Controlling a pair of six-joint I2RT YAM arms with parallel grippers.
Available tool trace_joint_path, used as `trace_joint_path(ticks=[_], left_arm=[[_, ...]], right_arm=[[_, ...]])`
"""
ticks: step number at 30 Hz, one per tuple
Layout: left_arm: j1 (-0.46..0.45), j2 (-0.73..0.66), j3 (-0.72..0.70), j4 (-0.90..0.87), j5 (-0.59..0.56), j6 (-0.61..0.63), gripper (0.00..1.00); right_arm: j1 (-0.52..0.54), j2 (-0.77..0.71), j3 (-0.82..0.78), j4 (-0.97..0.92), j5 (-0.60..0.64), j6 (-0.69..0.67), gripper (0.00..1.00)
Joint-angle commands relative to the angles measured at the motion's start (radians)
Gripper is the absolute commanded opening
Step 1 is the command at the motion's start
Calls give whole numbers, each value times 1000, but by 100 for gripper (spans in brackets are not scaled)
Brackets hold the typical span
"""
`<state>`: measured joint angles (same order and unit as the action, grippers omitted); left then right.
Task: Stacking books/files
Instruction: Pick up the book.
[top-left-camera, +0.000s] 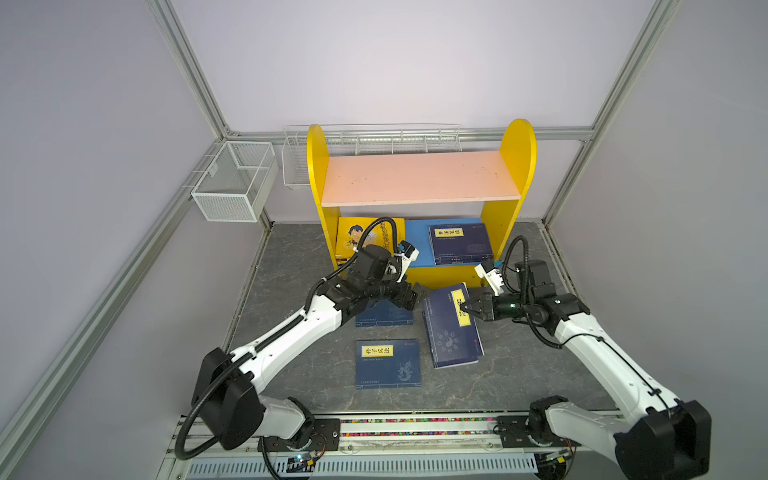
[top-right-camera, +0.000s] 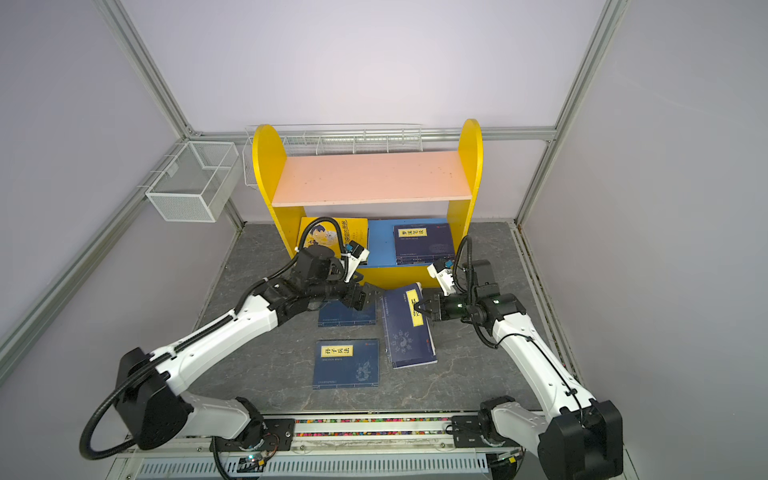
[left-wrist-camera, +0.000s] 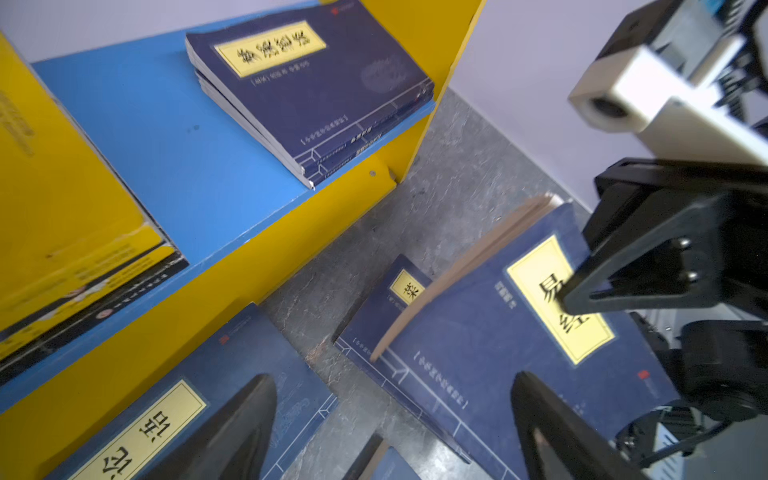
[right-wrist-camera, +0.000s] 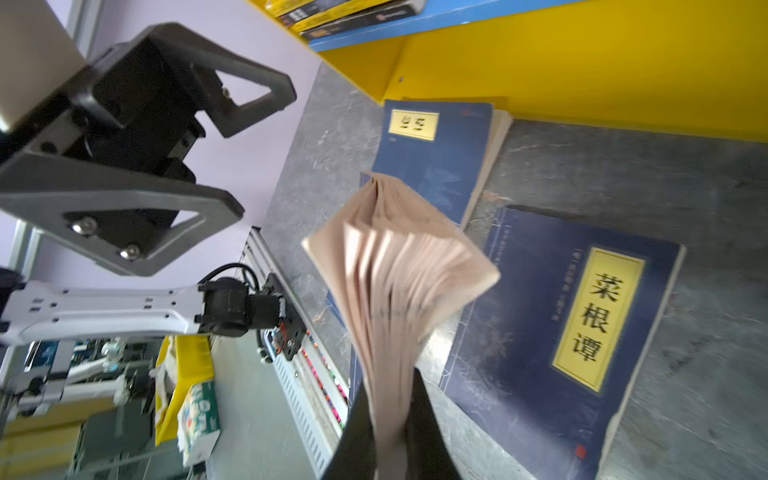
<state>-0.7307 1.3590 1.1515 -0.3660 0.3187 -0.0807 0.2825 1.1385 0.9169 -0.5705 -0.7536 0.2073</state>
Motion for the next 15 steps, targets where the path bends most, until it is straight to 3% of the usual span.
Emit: trace_joint_path(ticks=[1,7,15], left_arm=[[5,-22,-17,-165,74,83,91],[8,-63,-22,-240,142,149,94],[11,-41,18,-271,464,192,92]], right_arm=[[33,7,34,-86,-131,-112,6],[71,-12,62,-90,-257,-152,6],[163,26,119,-197,-261,-256,6]])
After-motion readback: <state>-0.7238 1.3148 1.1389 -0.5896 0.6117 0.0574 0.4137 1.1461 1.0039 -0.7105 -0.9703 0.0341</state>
